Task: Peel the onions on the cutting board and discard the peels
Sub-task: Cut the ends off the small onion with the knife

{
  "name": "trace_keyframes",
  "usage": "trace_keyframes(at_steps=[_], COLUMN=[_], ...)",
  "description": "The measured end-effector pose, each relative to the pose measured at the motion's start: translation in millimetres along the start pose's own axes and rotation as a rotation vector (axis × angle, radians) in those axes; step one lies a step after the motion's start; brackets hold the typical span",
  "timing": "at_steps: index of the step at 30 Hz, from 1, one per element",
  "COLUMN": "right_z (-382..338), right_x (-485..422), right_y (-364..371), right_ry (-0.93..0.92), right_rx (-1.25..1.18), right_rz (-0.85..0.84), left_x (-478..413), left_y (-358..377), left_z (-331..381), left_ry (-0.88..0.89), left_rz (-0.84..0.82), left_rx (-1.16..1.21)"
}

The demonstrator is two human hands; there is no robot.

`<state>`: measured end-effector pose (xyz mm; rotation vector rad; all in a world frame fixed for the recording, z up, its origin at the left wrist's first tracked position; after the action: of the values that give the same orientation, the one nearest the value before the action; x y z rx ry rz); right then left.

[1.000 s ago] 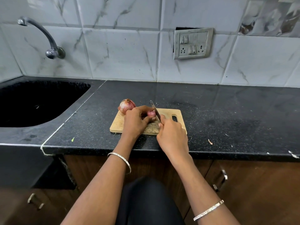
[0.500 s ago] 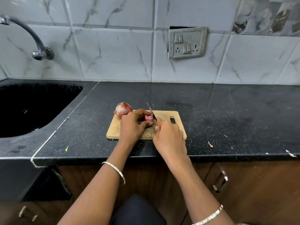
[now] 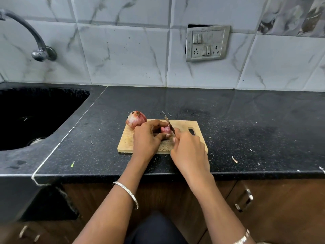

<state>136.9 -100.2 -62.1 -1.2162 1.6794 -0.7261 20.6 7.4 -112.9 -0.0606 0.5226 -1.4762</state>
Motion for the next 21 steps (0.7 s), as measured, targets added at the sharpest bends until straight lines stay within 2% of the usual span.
trace_keyframes(at_steps=[11,21], right_z=[-5,-15], right_x=[20,-16], right_y=[5,8], right_ry=[0.042,0.049], right_rx=[0.053,0.053], right_rz=[0.041,0.015], left_x=[3,8], left_y=[-2,-3], left_z=[8,11], left_ry=[-0.036,-0.056], left_rz=[0.027,0.038], left_rx=[-0.056,-0.053])
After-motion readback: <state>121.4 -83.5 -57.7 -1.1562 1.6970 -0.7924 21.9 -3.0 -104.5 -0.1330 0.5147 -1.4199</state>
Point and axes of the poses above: each hand's wrist, its own x-axis away from the middle knuckle, its own y-axis out of the palm, z = x × y, the point moved 3 cm from there along -x, towards the middle knuckle, and after that the axes turned 10 degrees about -y, right-handed, at the moved point
